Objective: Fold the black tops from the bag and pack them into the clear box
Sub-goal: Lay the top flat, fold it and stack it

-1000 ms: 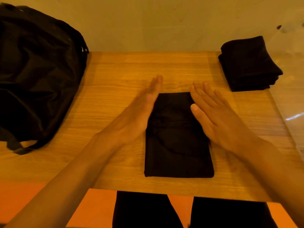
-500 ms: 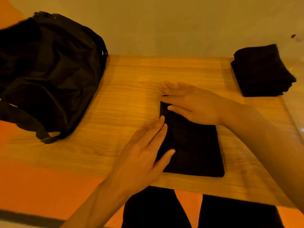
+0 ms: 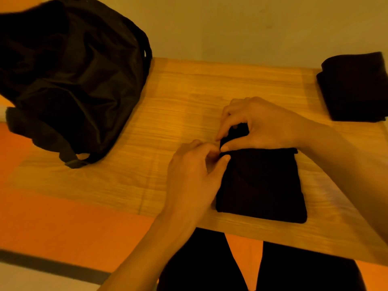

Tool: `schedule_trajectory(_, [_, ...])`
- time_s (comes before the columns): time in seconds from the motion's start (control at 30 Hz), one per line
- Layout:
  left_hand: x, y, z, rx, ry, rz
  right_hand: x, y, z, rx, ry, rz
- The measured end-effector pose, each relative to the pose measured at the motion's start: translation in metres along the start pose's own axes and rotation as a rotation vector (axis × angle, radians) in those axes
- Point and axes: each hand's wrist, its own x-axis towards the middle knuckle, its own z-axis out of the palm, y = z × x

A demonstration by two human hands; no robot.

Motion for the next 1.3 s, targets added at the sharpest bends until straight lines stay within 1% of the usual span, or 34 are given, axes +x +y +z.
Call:
schedule_trajectory(0.1, [0.001, 0.000, 0.003, 0.018, -0.003, -0.037, -0.006, -0.001, 0.008, -0.022, 0.048, 0.023])
schedule_trajectory(0.2, [0.002, 0.000, 0.002, -0.029, -0.014, -0.090, -0.015, -0.005, 0.020, -0.052, 0.169, 0.035])
schedule_trajectory(0.27, [0.003, 0.001, 0.001, -0.052, -0.030, -0.125, -0.020, -0.008, 0.026, -0.102, 0.235, 0.011])
schedule_trajectory(0.47, [0.002, 0.001, -0.003, -0.066, -0.072, -0.167, -0.030, -0.003, 0.038, -0.293, 0.353, -0.073])
schedule_trajectory(0.53, [0.002, 0.001, -0.003, -0.068, -0.072, -0.165, -0.031, -0.002, 0.040, -0.353, 0.336, -0.092])
schedule_trajectory(0.67, [0.000, 0.001, -0.002, -0.102, -0.048, -0.163, -0.034, -0.004, 0.040, -0.328, 0.236, -0.136])
schedule_trajectory(0.83, [-0.002, 0.001, -0.001, -0.078, -0.030, -0.109, -0.049, -0.008, 0.033, -0.421, 0.096, -0.097])
schedule_trajectory(1.0, [0.000, 0.000, -0.002, 0.026, -0.049, 0.010, -0.063, -0.011, 0.032, -0.487, 0.014, -0.024])
schedule_trajectory(1.03, [0.002, -0.002, -0.004, 0.025, -0.056, 0.041, -0.067, -0.011, 0.031, -0.464, 0.045, -0.004])
schedule_trajectory(1.07, [0.003, -0.004, -0.007, 0.019, -0.057, 0.079, -0.072, -0.011, 0.029, -0.432, 0.112, 0.030])
schedule_trajectory(1.13, [0.005, -0.009, -0.012, 0.009, -0.023, 0.121, -0.085, -0.014, 0.029, -0.380, 0.284, 0.174])
schedule_trajectory(1.17, [0.005, -0.011, -0.015, 0.006, 0.008, 0.122, -0.090, -0.017, 0.032, -0.369, 0.340, 0.274])
schedule_trajectory(1.23, [0.004, -0.013, -0.019, 0.027, 0.035, 0.159, -0.098, -0.027, 0.044, -0.398, 0.360, 0.455])
schedule_trajectory(1.3, [0.004, -0.010, -0.016, 0.093, -0.026, 0.248, -0.103, -0.034, 0.060, -0.465, 0.309, 0.529])
